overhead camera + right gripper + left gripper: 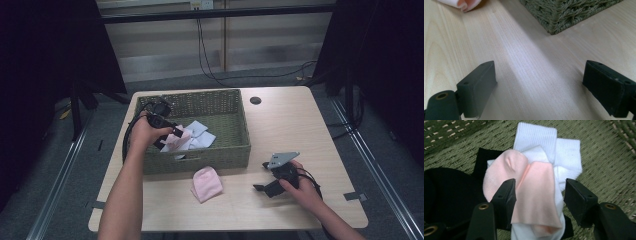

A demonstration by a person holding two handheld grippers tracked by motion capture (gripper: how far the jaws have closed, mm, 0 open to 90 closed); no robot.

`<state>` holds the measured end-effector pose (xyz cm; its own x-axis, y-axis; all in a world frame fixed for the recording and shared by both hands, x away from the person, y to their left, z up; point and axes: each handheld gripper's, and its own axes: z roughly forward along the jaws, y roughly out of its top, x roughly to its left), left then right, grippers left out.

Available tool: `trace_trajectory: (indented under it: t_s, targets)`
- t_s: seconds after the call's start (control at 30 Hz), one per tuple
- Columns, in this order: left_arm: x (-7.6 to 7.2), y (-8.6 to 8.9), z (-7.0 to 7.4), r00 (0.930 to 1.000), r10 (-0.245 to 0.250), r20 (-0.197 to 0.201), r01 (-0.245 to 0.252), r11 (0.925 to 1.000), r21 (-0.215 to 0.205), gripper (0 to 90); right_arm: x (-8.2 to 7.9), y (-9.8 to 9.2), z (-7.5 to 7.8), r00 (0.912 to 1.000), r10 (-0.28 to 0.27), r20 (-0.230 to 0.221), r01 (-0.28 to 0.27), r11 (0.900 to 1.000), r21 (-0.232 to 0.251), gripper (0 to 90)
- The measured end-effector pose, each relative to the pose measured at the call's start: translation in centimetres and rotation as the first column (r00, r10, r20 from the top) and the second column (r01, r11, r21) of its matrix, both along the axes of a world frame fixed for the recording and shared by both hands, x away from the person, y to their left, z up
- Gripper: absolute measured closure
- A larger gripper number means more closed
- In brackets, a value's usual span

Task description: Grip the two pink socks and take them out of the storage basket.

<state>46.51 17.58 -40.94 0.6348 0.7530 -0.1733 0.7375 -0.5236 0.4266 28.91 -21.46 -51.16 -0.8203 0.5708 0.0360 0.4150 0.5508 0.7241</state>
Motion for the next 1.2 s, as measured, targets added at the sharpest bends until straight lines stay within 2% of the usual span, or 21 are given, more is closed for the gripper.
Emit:
trace_trajectory:
  t_s: [0.23,0.3,0.37,0.47,0.6,0.7,0.73,0.8,0.87,0.97,1.13,1.2]
  targets:
    - [0.2,-0.3,-0.7,0.9997,-0.013,-0.022,0.013,0.9998,0.014,38.2,0.0,0.0,0.0,1.0,0.003,0.001,-0.003,1.0,0.0,10.6]
    - [0.3,-0.5,-1.0,0.9995,-0.024,-0.021,0.025,0.9992,0.032,37.5,0.0,0.0,0.0,1.0,0.003,0.001,-0.003,1.0,-0.001,10.6]
    - [0.3,-0.6,-1.2,0.9994,-0.024,-0.026,0.025,0.9985,0.048,37.6,0.0,0.0,0.0,1.0,0.002,0.001,-0.002,1.0,-0.001,10.6]
    - [0.5,-0.7,-1.5,0.9992,-0.025,-0.03,0.027,0.9986,0.047,36.9,0.0,0.0,0.0,1.0,0.003,0.001,-0.003,1.0,-0.001,10.6]
    - [0.7,-0.8,-1.9,0.9979,-0.038,-0.052,0.041,0.997,0.065,38.1,0.0,0.0,0.0,1.0,0.004,0.001,-0.004,1.0,-0.001,10.7]
    - [0.8,-0.9,-2.3,0.9972,-0.029,-0.069,0.034,0.9967,0.074,48.6,0.0,0.0,0.0,1.0,0.005,0.001,-0.005,1.0,-0.001,10.7]
    - [0.8,-0.9,-2.2,0.9971,-0.032,-0.07,0.037,0.9967,0.072,60.5,0.0,0.0,0.0,1.0,0.005,0.001,-0.005,1.0,0.0,10.7]
    - [0.8,-0.9,-2.1,0.9967,-0.03,-0.075,0.036,0.9961,0.081,67.2,0.0,0.0,0.0,1.0,0.005,0.001,-0.005,1.0,-0.001,10.7]
    - [0.8,-0.7,-1.8,0.995,-0.011,-0.1,0.018,0.9975,0.068,77.9,0.0,0.0,0.0,1.0,0.005,0.001,-0.005,1.0,-0.001,10.7]
    - [0.6,-0.5,-1.3,0.9918,-0.007,-0.128,0.016,0.9979,0.064,82.6,0.0,0.0,0.0,1.0,0.006,0.001,-0.006,1.0,-0.001,10.7]
    - [0.2,-0.1,-0.4,0.9892,-0.004,-0.146,0.01,0.9991,0.042,83.6,0.1,0.0,0.0,1.0,0.009,0.003,-0.009,1.0,-0.001,10.7]
    - [0.0,0.0,-0.1,0.9879,0.01,-0.155,-0.007,0.9997,0.024,83.7,0.1,0.0,0.0,1.0,0.009,0.002,-0.009,1.0,-0.001,10.7]
